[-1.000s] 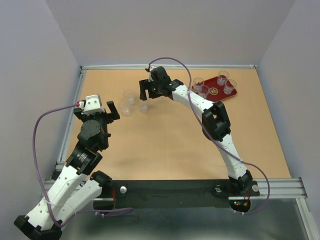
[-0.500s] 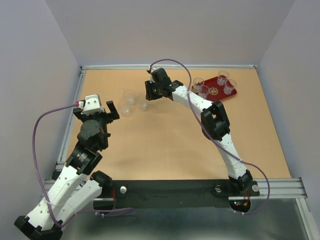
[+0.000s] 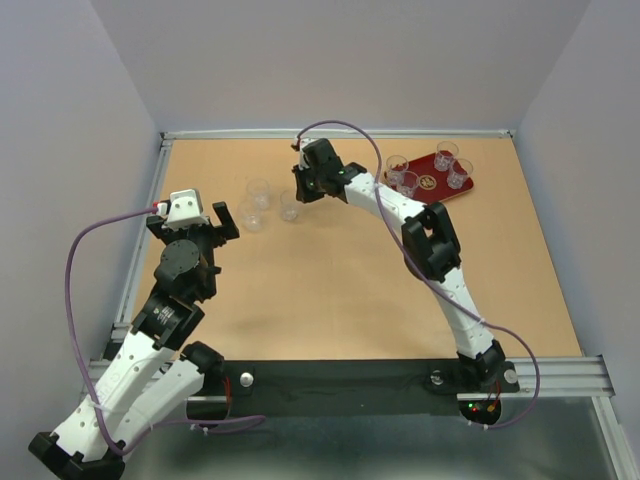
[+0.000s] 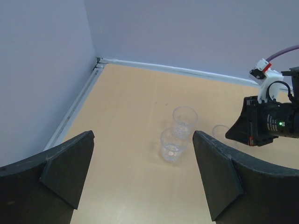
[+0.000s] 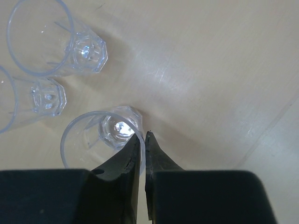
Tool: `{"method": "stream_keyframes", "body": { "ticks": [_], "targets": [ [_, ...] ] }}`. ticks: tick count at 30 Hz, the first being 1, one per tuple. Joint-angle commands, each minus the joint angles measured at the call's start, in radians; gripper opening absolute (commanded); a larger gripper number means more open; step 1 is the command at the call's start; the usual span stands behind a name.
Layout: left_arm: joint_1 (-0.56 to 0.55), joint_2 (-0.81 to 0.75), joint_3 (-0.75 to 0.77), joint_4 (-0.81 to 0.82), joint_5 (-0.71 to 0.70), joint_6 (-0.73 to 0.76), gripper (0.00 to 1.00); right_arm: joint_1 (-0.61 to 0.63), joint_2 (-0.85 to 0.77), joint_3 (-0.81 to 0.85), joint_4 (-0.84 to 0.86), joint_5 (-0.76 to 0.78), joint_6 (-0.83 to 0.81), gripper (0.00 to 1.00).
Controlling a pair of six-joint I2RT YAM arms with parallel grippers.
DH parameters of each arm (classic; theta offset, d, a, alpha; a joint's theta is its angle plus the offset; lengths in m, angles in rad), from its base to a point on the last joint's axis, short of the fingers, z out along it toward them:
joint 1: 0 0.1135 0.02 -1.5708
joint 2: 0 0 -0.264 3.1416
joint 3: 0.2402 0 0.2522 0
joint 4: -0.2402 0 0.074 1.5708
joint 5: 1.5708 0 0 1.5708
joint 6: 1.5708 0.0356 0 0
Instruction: Place the glasses into the tray
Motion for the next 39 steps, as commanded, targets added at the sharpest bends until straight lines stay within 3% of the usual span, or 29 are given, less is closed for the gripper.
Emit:
{"method": "stream_keyframes", "body": {
  "ticks": [1,5,13,26,32,39],
  "targets": [
    [0.006,-0.013,-0.011,0.058,-0.007,0.011,0.99,0.000,-0.082,-0.041,0.009,0.010,-0.107,0.00],
    [0.006,-0.016,-0.010,0.058,-0.003,0.009,0.99,-0.036,-0.188,-0.099,0.007,-0.130,-0.271,0.00],
    [0.006,-0.025,-0.011,0.060,0.012,0.008,0.99,-0.158,-0.414,-0.266,0.009,-0.299,-0.391,0.00],
    [0.008,-0.021,-0.013,0.061,0.029,0.006,0.99,-0.516,-0.607,-0.388,0.073,-0.264,-0.296,0.00],
    [0.008,-0.019,-0.014,0.061,0.030,0.008,0.99,-0.610,-0.595,-0.389,0.145,-0.114,-0.202,0.01],
    [0.008,-0.019,-0.014,0.061,0.032,0.008,0.99,-0.632,-0.527,-0.395,0.174,0.038,-0.086,0.01]
  ]
}}
